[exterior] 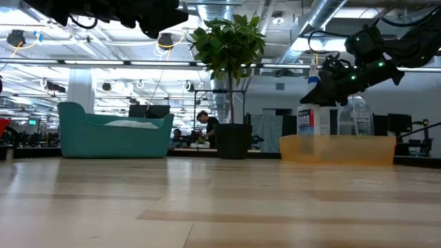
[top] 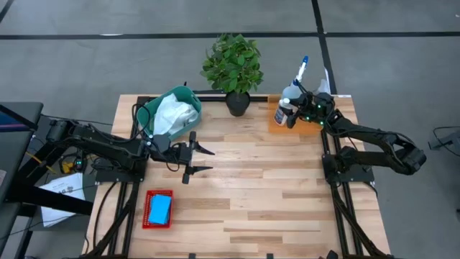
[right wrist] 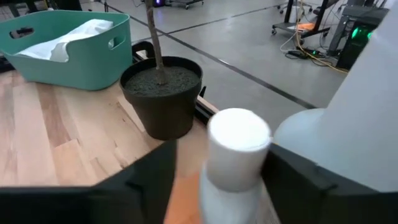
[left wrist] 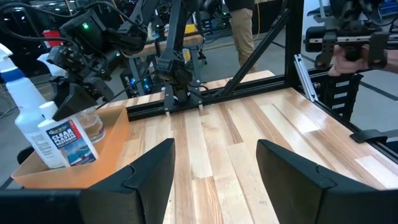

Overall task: Pick & Place Kitchen Items
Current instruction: Put the clear restorer into the orange bin, then return to Home Position

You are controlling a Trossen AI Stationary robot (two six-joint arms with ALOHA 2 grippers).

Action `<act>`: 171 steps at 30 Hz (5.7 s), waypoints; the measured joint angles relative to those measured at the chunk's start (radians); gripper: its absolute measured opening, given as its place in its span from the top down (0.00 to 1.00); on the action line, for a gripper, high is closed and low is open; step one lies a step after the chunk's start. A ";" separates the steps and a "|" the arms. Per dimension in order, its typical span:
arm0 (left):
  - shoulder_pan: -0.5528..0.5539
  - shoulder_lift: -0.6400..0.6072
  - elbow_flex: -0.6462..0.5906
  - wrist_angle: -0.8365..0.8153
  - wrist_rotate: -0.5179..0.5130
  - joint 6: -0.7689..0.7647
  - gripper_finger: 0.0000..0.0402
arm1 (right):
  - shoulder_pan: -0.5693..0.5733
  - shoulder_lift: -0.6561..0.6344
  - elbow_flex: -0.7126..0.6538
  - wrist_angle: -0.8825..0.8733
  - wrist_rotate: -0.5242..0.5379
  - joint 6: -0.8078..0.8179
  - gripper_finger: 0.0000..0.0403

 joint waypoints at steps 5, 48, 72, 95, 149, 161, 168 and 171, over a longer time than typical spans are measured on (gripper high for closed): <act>0.000 0.000 0.000 -0.001 0.000 0.000 0.45 | 0.000 0.000 0.000 0.007 -0.001 0.002 0.34; -0.001 0.000 0.000 -0.031 0.000 -0.007 0.45 | 0.235 -0.416 0.002 -0.291 0.003 0.374 0.34; -0.008 -0.135 -0.017 -0.042 -0.039 -0.041 0.74 | 1.086 -0.708 -0.290 -0.140 0.625 0.515 1.00; 0.144 -0.241 -0.431 0.352 -0.120 -0.177 1.00 | 1.644 -0.547 -0.296 0.017 1.254 0.444 1.00; 0.219 -1.074 -0.530 -0.334 0.226 -0.215 1.00 | 1.648 -0.196 -0.296 0.349 1.392 0.557 1.00; 0.001 -1.074 -0.530 -0.356 -0.199 -0.139 1.00 | 1.651 -0.014 -0.256 0.478 1.392 0.539 1.00; -0.012 -1.074 -0.530 -0.359 -0.139 -0.090 1.00 | 1.652 0.012 -0.211 0.479 1.393 0.492 1.00; -0.001 -1.074 -0.530 -0.360 -0.139 -0.112 1.00 | 1.652 0.015 -0.211 0.473 1.399 0.493 1.00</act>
